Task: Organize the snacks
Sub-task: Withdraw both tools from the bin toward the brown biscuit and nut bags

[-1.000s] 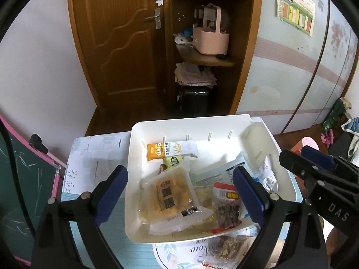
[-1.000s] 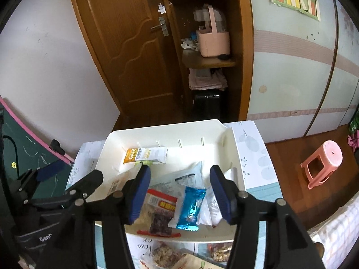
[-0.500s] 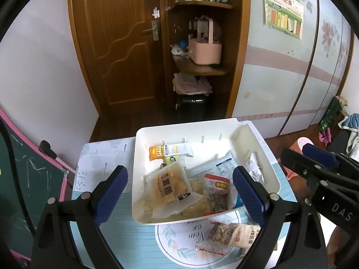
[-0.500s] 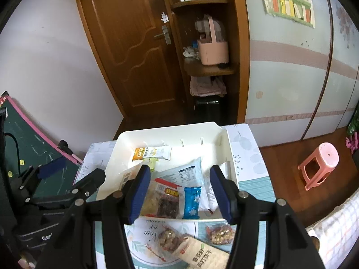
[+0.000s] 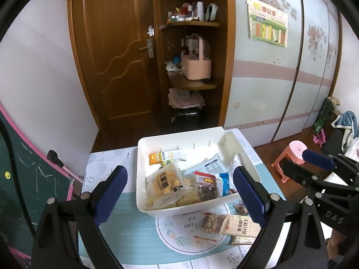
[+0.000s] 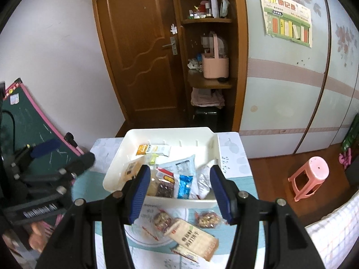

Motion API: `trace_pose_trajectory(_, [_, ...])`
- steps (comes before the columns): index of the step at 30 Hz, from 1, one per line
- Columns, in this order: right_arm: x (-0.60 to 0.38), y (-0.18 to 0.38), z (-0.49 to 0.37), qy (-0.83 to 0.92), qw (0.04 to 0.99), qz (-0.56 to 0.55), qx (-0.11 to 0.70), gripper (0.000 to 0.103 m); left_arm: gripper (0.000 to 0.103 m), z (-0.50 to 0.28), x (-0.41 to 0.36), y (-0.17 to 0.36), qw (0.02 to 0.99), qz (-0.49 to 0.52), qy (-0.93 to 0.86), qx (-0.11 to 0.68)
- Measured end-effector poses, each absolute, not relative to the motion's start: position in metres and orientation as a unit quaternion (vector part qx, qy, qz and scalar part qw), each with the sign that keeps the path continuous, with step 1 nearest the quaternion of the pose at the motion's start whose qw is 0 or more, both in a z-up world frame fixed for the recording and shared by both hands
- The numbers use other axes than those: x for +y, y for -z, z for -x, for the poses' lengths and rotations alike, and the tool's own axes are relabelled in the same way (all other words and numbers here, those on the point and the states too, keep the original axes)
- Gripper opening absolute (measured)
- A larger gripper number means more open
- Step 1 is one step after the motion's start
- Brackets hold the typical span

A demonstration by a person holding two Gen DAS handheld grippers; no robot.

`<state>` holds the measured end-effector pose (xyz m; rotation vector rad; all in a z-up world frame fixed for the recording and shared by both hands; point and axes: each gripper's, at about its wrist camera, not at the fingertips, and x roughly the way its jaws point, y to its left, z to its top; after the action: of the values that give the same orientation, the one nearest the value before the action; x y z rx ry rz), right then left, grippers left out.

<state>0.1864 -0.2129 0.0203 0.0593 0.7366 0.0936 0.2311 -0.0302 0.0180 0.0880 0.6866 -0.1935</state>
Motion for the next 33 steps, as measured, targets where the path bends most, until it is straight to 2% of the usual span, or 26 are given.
trace_pose_trajectory(8, [-0.229, 0.020, -0.167, -0.044, 0.920, 0.005, 0.389, 0.056, 0.098, -0.208, -0.041, 0.011, 0.930, -0.054, 0.117, 0.344])
trace_pose_trajectory(20, [-0.237, 0.137, -0.172, -0.047, 0.879, 0.023, 0.473, 0.056, 0.098, -0.215, -0.056, 0.146, 0.881, -0.072, 0.120, 0.453])
trace_pose_trajectory(33, [-0.278, 0.201, -0.222, -0.039, 0.834, -0.162, 0.526, 0.056, 0.097, -0.260, -0.075, 0.217, 0.854, -0.042, 0.105, 0.508])
